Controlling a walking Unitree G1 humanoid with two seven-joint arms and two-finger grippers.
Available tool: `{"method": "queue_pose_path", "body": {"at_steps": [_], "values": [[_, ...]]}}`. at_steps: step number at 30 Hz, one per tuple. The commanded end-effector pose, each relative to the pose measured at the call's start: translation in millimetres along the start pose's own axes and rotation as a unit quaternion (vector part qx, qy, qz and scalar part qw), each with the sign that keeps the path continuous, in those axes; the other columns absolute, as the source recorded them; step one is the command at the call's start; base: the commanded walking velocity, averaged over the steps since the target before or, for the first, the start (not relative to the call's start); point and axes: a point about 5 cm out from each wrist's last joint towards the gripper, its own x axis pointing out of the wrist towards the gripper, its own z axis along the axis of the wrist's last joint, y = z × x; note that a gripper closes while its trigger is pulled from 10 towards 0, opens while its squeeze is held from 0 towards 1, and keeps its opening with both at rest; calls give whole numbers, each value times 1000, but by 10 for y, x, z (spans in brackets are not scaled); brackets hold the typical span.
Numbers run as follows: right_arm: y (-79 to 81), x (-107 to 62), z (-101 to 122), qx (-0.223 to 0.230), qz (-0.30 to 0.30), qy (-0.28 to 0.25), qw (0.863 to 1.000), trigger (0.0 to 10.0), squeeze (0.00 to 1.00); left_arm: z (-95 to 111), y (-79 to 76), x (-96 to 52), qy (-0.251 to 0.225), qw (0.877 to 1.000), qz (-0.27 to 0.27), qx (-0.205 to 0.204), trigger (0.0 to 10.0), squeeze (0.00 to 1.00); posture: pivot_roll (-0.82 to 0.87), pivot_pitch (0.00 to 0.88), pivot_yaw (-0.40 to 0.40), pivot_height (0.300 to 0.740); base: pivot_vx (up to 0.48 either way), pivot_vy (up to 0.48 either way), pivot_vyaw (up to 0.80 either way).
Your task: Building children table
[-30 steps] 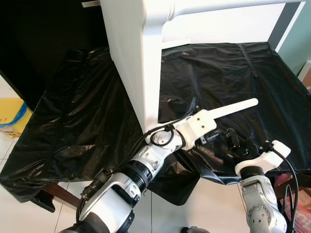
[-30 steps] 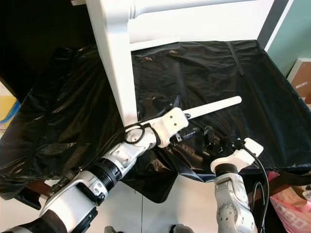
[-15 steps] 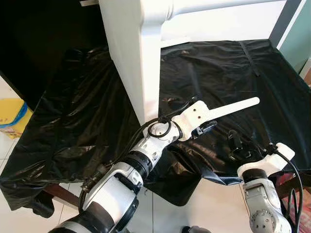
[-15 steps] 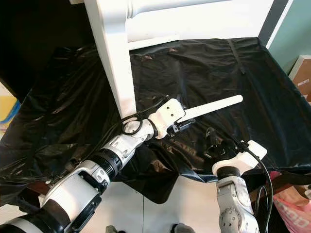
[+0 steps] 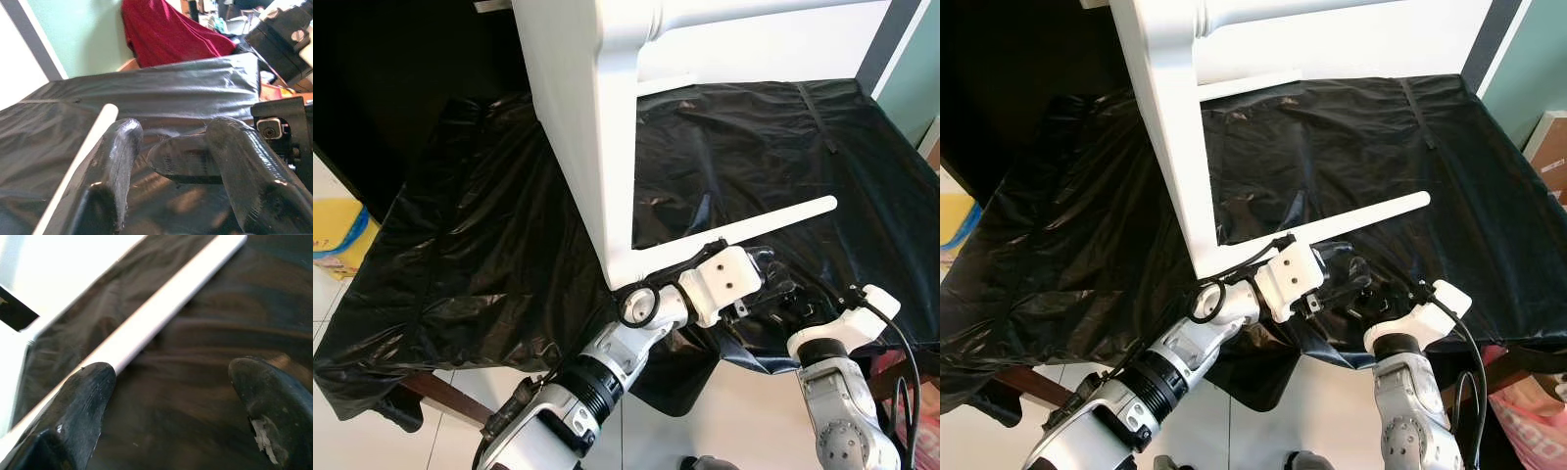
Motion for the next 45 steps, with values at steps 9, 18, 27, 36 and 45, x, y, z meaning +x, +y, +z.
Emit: {"method": "queue_pose_path", "body": {"at_steps": [9,18,27,36,45], "values": [[103,56,36,-36,47,-3,998,10000,0,-85,295,-5,46,986,147,-64,10000,0,-265,112,46,740,0,0,0],[224,334,70,-125,117,-2,985,10000,0,95,332,-115,-7,979,169,-118,10000,0,-192,98,17,740,0,0,0],[387,714,23,-254,125,-7,959,10000,0,-52,367,-362,20,961,222,-162,10000,0,-137,86,2,740,0,0,0],[769,934,-222,-338,180,29,923,10000,0,88,44,-665,41,982,78,-166,10000,0,-110,78,-4,740,0,0,0],[1060,1004,-330,-368,258,37,892,10000,0,209,94,-797,57,980,61,-178,10000,0,-84,83,-10,740,0,0,0]]}}
